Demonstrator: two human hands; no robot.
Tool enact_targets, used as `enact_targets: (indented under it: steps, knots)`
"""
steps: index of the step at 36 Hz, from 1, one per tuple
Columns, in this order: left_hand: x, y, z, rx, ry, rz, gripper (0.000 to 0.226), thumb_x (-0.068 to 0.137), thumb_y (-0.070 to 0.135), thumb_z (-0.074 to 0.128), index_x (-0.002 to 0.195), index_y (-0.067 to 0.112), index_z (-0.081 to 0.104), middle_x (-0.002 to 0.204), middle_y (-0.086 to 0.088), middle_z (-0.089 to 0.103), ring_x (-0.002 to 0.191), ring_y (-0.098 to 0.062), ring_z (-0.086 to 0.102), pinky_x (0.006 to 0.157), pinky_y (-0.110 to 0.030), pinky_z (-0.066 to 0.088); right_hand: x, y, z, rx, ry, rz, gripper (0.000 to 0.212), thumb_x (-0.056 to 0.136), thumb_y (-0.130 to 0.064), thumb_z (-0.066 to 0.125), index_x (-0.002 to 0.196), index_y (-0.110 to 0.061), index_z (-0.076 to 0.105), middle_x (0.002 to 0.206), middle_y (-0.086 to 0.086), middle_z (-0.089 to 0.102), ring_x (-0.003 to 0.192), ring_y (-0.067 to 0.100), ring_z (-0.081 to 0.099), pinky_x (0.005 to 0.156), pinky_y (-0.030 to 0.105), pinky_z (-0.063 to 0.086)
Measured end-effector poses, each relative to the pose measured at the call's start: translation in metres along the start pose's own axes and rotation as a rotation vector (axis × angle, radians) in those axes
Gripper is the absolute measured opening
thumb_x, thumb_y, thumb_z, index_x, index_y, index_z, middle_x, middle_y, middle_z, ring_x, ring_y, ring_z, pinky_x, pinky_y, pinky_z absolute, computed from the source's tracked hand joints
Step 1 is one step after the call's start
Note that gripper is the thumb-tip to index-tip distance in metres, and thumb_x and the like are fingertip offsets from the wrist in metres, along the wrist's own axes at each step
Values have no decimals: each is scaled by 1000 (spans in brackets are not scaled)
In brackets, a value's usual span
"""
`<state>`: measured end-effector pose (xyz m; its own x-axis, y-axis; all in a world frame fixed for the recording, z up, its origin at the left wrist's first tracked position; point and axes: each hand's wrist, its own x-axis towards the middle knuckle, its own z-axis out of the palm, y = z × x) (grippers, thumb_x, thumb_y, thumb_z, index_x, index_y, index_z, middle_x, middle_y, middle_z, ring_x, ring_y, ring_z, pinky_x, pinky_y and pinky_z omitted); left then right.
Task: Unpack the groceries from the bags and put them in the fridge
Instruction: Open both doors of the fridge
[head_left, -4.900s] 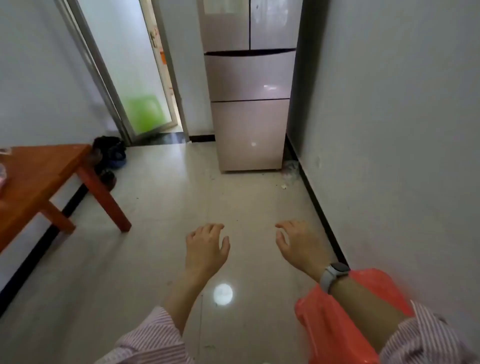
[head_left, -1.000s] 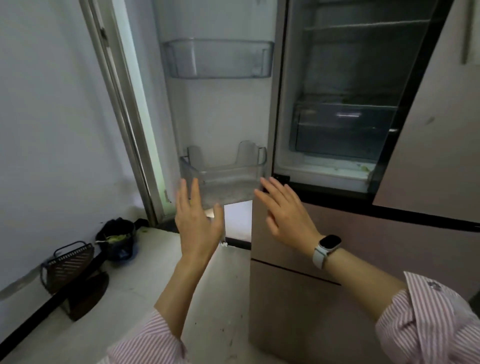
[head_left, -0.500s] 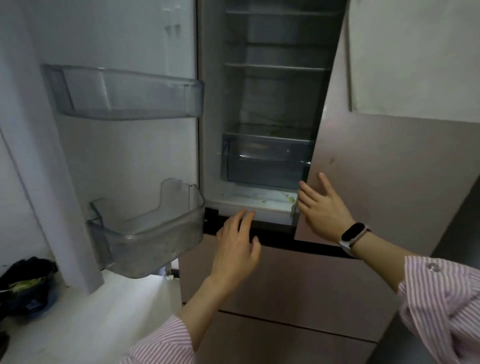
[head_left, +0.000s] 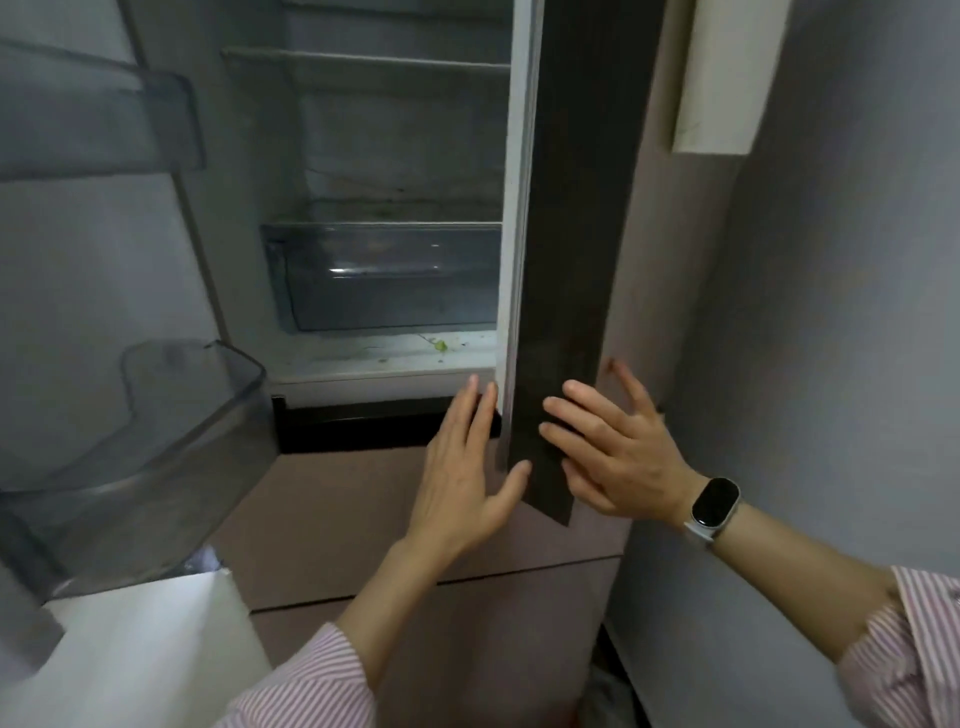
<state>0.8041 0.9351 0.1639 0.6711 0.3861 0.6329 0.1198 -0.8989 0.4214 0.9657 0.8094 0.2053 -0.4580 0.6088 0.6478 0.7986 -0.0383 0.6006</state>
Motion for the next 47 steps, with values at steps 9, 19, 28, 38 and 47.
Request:
enact_targets:
  steps: [9,19,28,38,47]
  knots:
    - [-8,75,66,142,-166,422,82,88,48,47,150,18,2,158,-1,-5,144,-29,-5,112,-59,11,-112,5,-82,-57,-32,426,44,91,-26,38,134,-21,34,131,9,35,143,22,10,109,60,22]
    - [21,146,118,168,-276,653,65,82,34,45,143,19,31,155,-6,16,144,-23,9,105,-63,12,-171,10,-138,129,-334,1038,59,90,-29,34,145,-12,19,153,5,11,138,23,26,109,38,32]
    - [65,144,141,293,-402,283,71,92,36,43,149,28,1,157,-4,-10,144,-27,-12,111,-61,0,-183,32,-107,258,-346,1249,64,95,-18,42,147,-17,5,153,-6,-2,142,9,1,116,27,8]
    - [33,90,127,357,-429,71,70,92,39,41,148,31,-1,157,-1,-12,143,-25,-16,112,-58,-3,-175,22,-45,283,-489,1304,68,95,-26,42,147,-15,0,155,10,-12,143,24,-13,118,44,3]
    - [-85,20,42,484,-461,-335,65,93,36,41,148,26,8,158,-3,-5,144,-24,-6,113,-54,6,-117,-114,4,678,-707,1103,55,96,-27,38,146,-18,16,156,4,11,144,21,2,117,41,7]
